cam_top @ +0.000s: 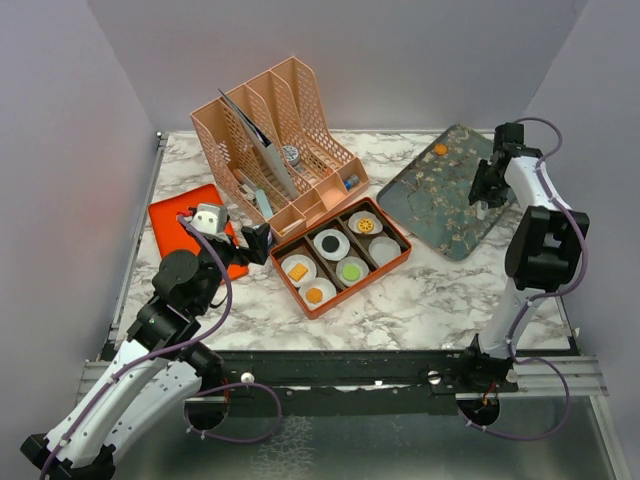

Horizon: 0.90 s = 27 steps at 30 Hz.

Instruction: Pack the cookies

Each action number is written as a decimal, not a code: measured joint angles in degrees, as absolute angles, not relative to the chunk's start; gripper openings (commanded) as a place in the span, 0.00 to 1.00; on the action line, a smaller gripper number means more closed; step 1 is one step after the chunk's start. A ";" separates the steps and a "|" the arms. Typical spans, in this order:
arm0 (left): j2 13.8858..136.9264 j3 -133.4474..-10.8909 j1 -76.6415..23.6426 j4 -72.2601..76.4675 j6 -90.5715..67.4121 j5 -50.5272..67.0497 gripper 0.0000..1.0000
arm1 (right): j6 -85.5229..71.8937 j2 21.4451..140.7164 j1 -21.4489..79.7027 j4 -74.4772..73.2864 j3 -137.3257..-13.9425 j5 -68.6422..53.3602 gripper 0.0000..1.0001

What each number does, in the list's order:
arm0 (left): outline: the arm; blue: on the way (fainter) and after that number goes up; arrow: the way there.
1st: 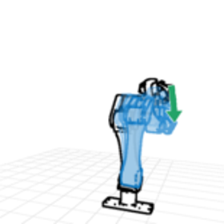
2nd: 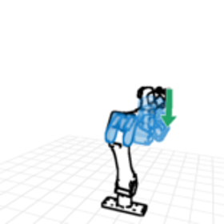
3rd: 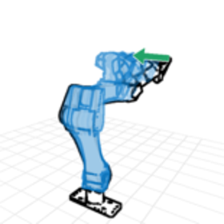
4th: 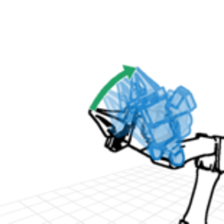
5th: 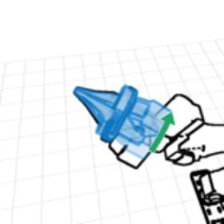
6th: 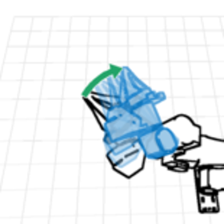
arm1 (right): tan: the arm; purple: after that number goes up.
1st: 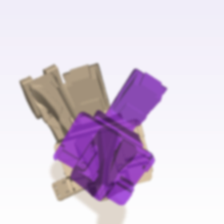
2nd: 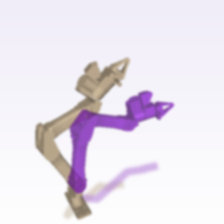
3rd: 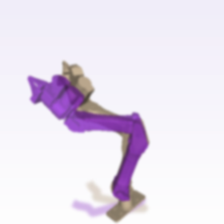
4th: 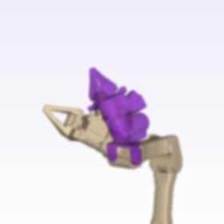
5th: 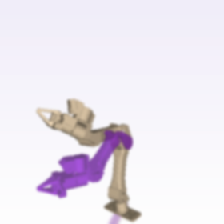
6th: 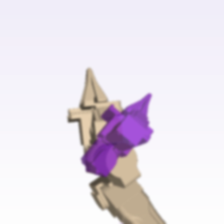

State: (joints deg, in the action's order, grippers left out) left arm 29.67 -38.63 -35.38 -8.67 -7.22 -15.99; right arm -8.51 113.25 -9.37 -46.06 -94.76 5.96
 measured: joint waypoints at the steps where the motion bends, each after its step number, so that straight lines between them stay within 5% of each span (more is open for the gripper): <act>1: 29.67 -38.63 -35.38 -8.67 -7.22 -15.99 0.99 | -8.51 112.14 -9.37 -46.09 -93.82 5.52 0.19; 16: 29.19 -38.54 -35.38 -8.64 -7.22 -15.99 0.99 | -8.99 98.35 -6.02 -46.13 -82.70 1.52 0.13; 27: 29.19 -38.54 -35.38 -8.67 -7.22 -15.99 0.99 | -10.55 90.41 6.61 -48.45 -79.55 1.17 0.13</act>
